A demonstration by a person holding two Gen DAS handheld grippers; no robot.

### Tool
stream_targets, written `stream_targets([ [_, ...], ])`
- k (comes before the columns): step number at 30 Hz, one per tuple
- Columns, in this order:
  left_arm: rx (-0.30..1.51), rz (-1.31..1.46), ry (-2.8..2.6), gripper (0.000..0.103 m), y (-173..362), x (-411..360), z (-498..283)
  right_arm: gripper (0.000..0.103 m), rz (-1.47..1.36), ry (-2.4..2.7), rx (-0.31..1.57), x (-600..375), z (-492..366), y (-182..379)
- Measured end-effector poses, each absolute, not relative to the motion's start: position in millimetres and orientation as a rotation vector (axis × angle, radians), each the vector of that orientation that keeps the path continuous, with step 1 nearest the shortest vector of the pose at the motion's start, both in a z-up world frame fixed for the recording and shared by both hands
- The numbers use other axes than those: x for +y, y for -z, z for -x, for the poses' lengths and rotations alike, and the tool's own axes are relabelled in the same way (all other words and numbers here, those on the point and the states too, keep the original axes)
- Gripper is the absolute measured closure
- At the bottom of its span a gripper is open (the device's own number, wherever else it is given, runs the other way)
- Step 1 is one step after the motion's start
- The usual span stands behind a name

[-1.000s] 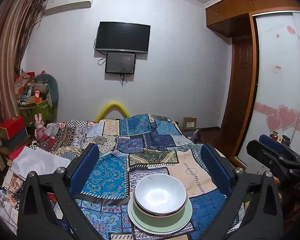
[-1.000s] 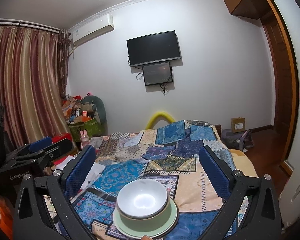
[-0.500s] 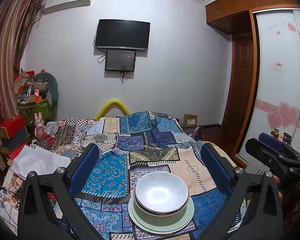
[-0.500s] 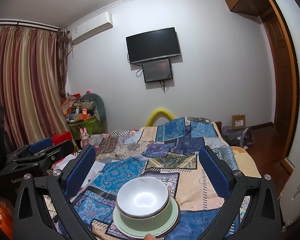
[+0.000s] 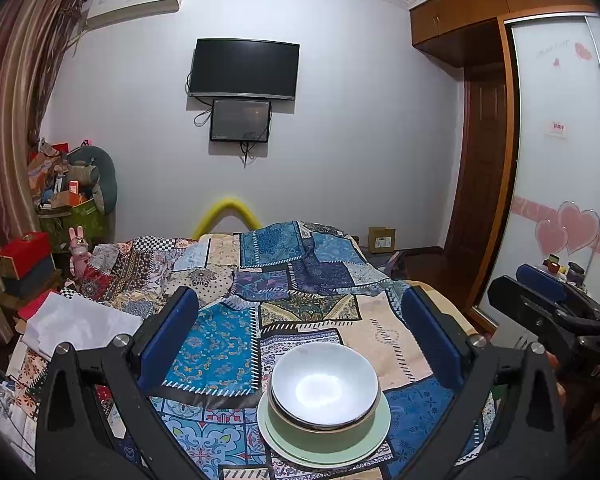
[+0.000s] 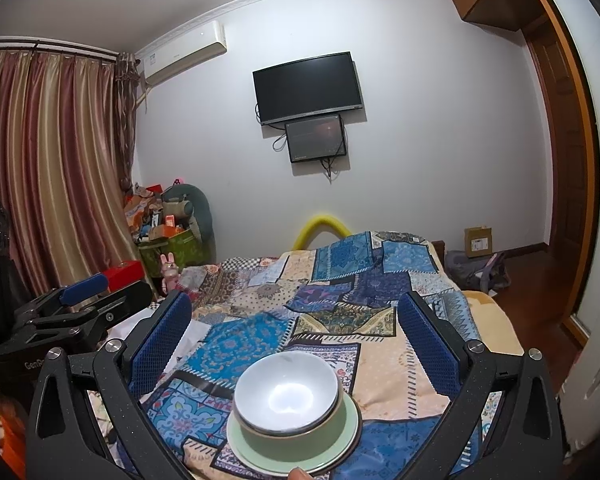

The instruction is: Organize plates and bowls

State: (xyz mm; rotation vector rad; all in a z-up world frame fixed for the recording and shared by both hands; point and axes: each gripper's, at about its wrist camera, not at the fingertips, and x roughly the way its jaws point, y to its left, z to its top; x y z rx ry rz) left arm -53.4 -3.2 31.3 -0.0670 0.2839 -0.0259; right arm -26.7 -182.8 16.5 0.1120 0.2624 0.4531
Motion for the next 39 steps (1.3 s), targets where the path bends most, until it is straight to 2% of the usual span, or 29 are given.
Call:
stream_targets([
  [39, 0.29, 0.068, 0.04, 0.0, -27.0, -3.0, 50.5, 0.0, -0.111, -0.453, 0.284, -184.1, 19.3, -12.3],
])
